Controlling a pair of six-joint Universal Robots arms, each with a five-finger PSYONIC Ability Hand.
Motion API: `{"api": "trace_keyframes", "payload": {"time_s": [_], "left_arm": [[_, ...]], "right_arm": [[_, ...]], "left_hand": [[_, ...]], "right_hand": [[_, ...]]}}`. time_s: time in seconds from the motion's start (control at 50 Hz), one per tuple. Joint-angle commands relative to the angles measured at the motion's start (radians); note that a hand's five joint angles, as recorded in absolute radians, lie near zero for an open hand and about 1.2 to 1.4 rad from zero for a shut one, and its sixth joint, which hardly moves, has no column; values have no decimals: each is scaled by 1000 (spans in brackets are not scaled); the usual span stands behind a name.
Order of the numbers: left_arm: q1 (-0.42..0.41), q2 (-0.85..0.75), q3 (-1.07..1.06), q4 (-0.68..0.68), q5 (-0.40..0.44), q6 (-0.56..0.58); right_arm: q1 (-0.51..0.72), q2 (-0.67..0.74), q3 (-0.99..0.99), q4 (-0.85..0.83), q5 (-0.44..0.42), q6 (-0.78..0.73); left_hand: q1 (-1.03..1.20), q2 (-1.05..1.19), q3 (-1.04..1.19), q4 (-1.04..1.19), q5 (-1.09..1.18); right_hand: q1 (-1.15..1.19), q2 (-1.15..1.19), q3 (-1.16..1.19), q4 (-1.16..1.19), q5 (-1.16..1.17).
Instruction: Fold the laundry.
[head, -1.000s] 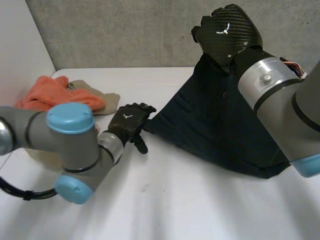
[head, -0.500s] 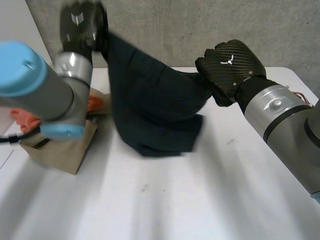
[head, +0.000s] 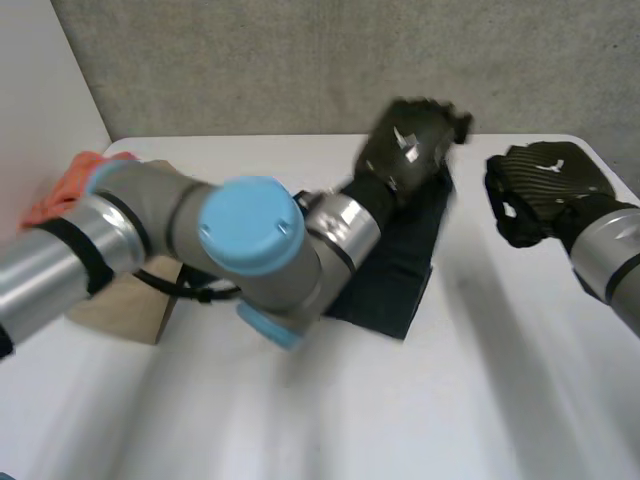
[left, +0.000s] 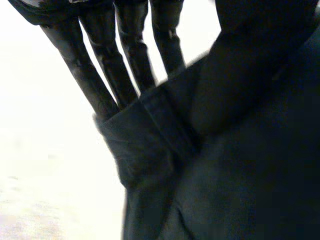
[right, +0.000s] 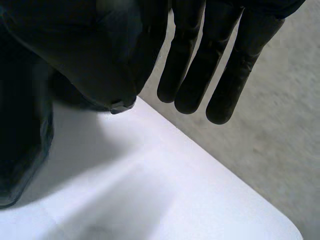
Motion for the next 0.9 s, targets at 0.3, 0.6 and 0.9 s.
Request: {"api": "trace_keyframes", "payload": {"time_s": [0.3, 0.6, 0.9], "left_arm": [[131, 284, -205, -5, -106, 7], [321, 514, -636, -155, -98, 144], [403, 209, -327, -269, 18, 356]], "right_arm": [[-138, -43, 52, -1, -99, -4], [-52, 84, 19, 105, -145, -29], [-41, 392, -192, 88, 39, 112]], "left_hand": [[-682, -705, -723, -720, -711], [-638, -660, -679, -676, -667], [-615, -637, -656, -652, -644]], "right_hand": [[-763, -938, -938, -947, -929], [-719, -894, -893, -903, -885], [-704, -879, -879, -889, -870]]}}
